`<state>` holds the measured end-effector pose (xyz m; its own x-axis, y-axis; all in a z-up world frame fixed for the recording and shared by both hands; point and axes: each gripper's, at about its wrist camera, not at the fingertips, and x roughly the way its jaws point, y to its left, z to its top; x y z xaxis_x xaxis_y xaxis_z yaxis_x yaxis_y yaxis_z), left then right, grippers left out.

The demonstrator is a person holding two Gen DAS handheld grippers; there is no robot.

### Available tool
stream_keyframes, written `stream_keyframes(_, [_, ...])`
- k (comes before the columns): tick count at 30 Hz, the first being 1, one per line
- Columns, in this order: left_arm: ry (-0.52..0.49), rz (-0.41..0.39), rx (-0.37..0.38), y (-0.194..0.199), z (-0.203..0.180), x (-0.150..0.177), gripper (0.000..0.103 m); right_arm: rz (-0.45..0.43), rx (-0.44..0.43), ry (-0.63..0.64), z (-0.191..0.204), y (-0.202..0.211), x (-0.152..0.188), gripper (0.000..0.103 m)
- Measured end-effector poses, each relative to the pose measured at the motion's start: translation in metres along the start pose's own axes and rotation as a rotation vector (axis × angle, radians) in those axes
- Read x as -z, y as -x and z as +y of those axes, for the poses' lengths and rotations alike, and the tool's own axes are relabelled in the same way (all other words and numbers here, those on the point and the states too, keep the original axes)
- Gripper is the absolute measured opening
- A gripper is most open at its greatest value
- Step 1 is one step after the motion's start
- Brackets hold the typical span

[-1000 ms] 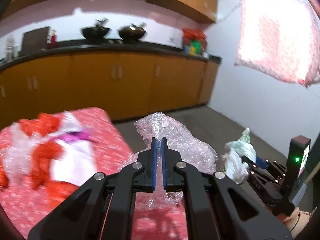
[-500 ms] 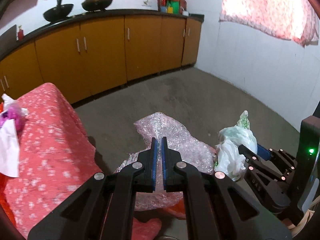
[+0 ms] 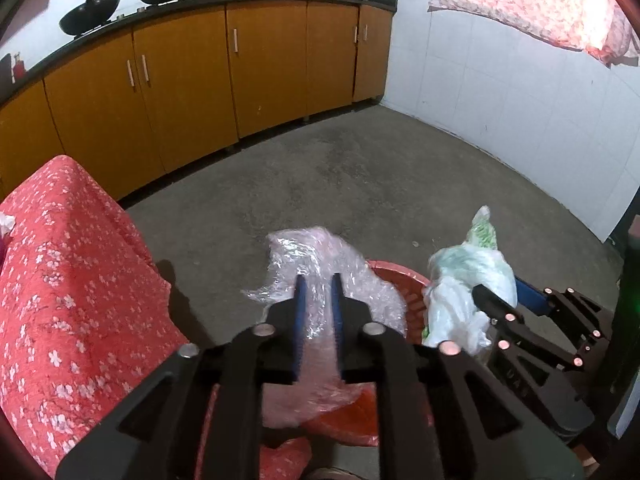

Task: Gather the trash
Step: 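Carry both bags to the orange basket and open both tools to drop them, then grasp the white bag with the right tool while the left tool grasps a red bag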

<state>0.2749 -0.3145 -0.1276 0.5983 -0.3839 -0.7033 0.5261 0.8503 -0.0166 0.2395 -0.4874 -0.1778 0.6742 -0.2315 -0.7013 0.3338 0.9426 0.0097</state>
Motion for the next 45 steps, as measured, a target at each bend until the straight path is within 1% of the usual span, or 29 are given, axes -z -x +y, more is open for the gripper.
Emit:
stream_keyframes(1, [0.004, -0.003, 0.002, 0.0, 0.001, 0.0, 0.029, 0.001, -0.004, 0.001, 0.0, -0.002, 0.0, 0.036])
stream_keyframes(3, [0.014, -0.01, 0.001, 0.002, 0.003, 0.0, 0.037, 0.003, -0.012, -0.004, 0.002, -0.004, -0.001, 0.036])
stream_keyframes(7, [0.04, -0.011, -0.003, 0.006, 0.01, -0.005, 0.037, -0.004, -0.018, -0.006, 0.006, -0.004, -0.004, 0.036])
stream_keyframes(10, [0.071, -0.036, -0.011, 0.019, 0.021, -0.009, 0.037, -0.021, -0.023, -0.011, 0.011, 0.004, -0.01, 0.038])
stream_keyframes(11, [0.086, -0.046, -0.014, 0.026, 0.026, -0.01, 0.037, -0.027, -0.024, -0.013, 0.011, 0.007, -0.006, 0.039])
stream_keyframes(14, [0.114, -0.071, -0.025, 0.044, 0.04, -0.013, 0.037, -0.046, -0.039, -0.021, 0.018, 0.018, -0.013, 0.04])
stream_keyframes(18, [0.13, -0.11, -0.059, 0.076, 0.061, -0.007, 0.037, -0.078, -0.1, -0.012, 0.04, 0.042, -0.024, 0.042])
stream_keyframes(21, [0.149, -0.147, -0.108, 0.105, 0.087, 0.002, 0.041, -0.096, -0.171, 0.012, 0.07, 0.061, -0.034, 0.043])
stream_keyframes(23, [0.164, -0.165, -0.146, 0.123, 0.106, 0.009, 0.042, -0.106, -0.226, 0.031, 0.093, 0.074, -0.04, 0.043])
stream_keyframes(26, [0.197, -0.195, -0.205, 0.154, 0.139, 0.024, 0.044, -0.114, -0.321, 0.068, 0.135, 0.095, -0.049, 0.044])
stream_keyframes(28, [0.213, -0.216, -0.26, 0.174, 0.161, 0.036, 0.048, -0.107, -0.388, 0.093, 0.165, 0.107, -0.052, 0.045])
stream_keyframes(29, [0.226, -0.23, -0.301, 0.188, 0.177, 0.045, 0.049, -0.103, -0.413, 0.103, 0.176, 0.113, -0.052, 0.045])
stream_keyframes(30, [0.235, -0.236, -0.323, 0.195, 0.187, 0.05, 0.05, -0.096, -0.444, 0.117, 0.192, 0.117, -0.052, 0.045])
stream_keyframes(31, [0.249, -0.241, -0.363, 0.206, 0.203, 0.058, 0.052, -0.089, -0.471, 0.131, 0.208, 0.121, -0.053, 0.045])
stream_keyframes(33, [0.269, -0.246, -0.416, 0.22, 0.225, 0.068, 0.055, -0.079, -0.508, 0.156, 0.234, 0.126, -0.052, 0.045])
stream_keyframes(34, [0.288, -0.247, -0.455, 0.227, 0.242, 0.076, 0.057, -0.072, -0.526, 0.17, 0.249, 0.128, -0.053, 0.045])
stream_keyframes(36, [0.328, -0.244, -0.499, 0.236, 0.266, 0.087, 0.057, -0.062, -0.554, 0.19, 0.271, 0.133, -0.048, 0.045])
stream_keyframes(38, [0.379, -0.24, -0.537, 0.245, 0.296, 0.1, 0.058, -0.054, -0.581, 0.218, 0.299, 0.135, -0.048, 0.045])
stream_keyframes(41, [0.436, -0.243, -0.58, 0.257, 0.326, 0.114, 0.06, -0.046, -0.623, 0.263, 0.335, 0.139, -0.046, 0.046])
stream_keyframes(43, [0.464, -0.249, -0.607, 0.262, 0.339, 0.122, 0.063, -0.042, -0.637, 0.292, 0.357, 0.14, -0.043, 0.051])
stream_keyframes(45, [0.496, -0.25, -0.632, 0.266, 0.354, 0.132, 0.063, -0.032, -0.637, 0.315, 0.375, 0.139, -0.04, 0.051])
